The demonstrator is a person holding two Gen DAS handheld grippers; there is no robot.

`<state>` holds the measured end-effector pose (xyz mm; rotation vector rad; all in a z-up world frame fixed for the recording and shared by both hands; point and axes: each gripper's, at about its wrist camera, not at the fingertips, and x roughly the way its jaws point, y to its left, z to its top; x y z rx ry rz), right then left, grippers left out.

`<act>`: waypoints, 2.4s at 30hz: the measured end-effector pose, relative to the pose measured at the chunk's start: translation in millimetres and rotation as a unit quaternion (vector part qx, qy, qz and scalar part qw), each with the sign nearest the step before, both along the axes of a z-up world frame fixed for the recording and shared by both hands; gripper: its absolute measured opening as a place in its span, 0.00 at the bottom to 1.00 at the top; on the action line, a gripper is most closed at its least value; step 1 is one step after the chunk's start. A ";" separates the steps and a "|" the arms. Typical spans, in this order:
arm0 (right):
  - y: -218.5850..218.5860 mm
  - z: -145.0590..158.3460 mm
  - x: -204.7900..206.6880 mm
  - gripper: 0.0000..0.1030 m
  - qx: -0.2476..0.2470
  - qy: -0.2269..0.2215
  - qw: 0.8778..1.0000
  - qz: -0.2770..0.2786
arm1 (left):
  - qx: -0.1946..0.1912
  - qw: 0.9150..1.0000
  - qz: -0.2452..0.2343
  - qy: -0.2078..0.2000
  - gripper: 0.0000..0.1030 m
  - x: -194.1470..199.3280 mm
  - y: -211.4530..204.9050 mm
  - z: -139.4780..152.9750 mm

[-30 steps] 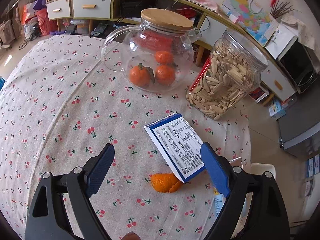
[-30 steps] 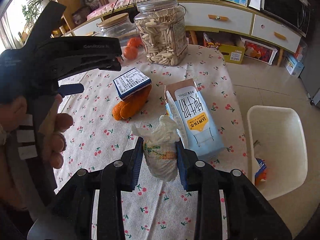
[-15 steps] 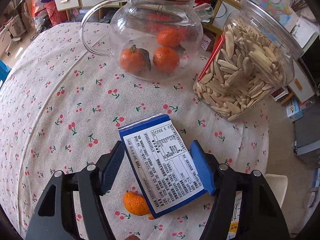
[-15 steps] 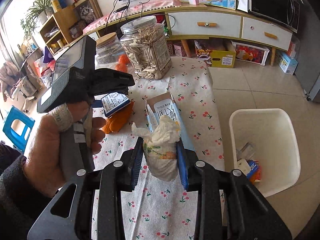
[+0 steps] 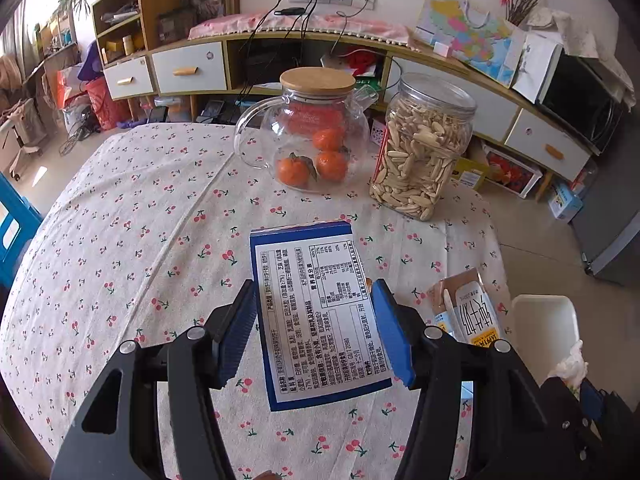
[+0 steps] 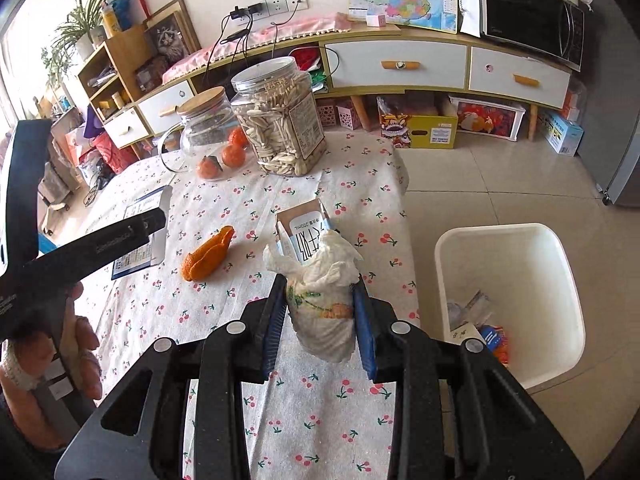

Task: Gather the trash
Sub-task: 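Carry the tissue over the bin and open the right gripper while the left gripper brings the card packet, then lower the blue-and-white card packet into the white bin and open the left gripper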

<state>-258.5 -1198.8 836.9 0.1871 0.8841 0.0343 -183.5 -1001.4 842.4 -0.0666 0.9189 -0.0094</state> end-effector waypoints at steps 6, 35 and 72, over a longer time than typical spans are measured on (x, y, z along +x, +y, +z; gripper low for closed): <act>-20.1 8.7 -10.8 0.29 -0.007 -0.018 1.000 -0.019 | -0.011 1.000 -0.006 -0.024 0.56 -29.5 -4.0 15.8; -207.1 -4.4 -30.5 0.51 -0.011 -0.013 0.971 -0.237 | -0.001 0.989 -0.130 -0.064 0.56 -84.7 -138.6 32.2; -325.3 13.9 -123.1 0.93 0.005 -0.043 0.879 -0.474 | -0.006 0.956 -0.293 -0.031 0.69 -84.1 -368.8 27.0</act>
